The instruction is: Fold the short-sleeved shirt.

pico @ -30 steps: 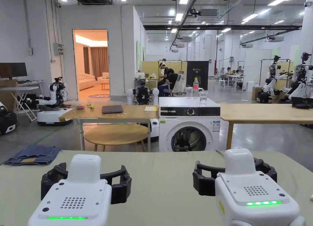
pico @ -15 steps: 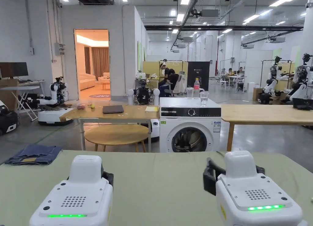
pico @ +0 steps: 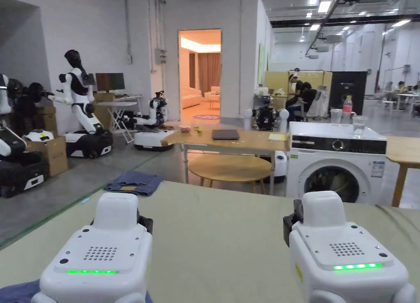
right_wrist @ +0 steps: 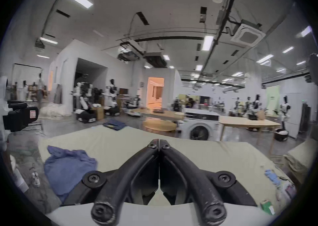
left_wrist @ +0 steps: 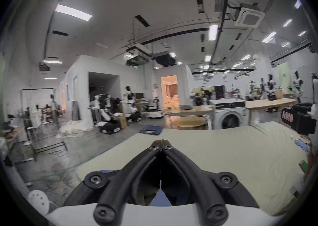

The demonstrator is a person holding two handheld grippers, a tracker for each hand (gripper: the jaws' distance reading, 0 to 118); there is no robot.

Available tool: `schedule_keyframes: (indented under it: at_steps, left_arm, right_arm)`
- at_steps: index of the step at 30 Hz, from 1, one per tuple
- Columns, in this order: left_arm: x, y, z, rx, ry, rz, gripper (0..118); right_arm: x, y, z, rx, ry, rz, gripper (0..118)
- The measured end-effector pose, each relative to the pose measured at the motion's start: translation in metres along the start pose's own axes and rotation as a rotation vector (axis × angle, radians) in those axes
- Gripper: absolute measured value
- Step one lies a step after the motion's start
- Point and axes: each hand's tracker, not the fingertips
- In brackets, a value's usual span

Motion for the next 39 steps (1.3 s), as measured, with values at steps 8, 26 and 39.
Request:
schedule_keyframes:
  at_steps: [8, 26, 39]
  left_arm:
    - [-0.087, -0.043, -0.013, -0.216, 0.152, -0.017, 0]
    - [-0.005, -0.287, -0.248, -1.009, -0.199, -0.018, 86]
    - [0.037, -0.184, -0.233, -0.77, -0.337, 0.031, 0]
  right_arm:
    - [-0.09, -0.021, -0.027, -0.054, 0.233, 0.006, 0]
    - [-0.066, -0.096, -0.118, -0.244, 0.193, 0.022, 0]
    - [0.022, -0.091, -0.094, -0.233, 0.039, -0.027, 0]
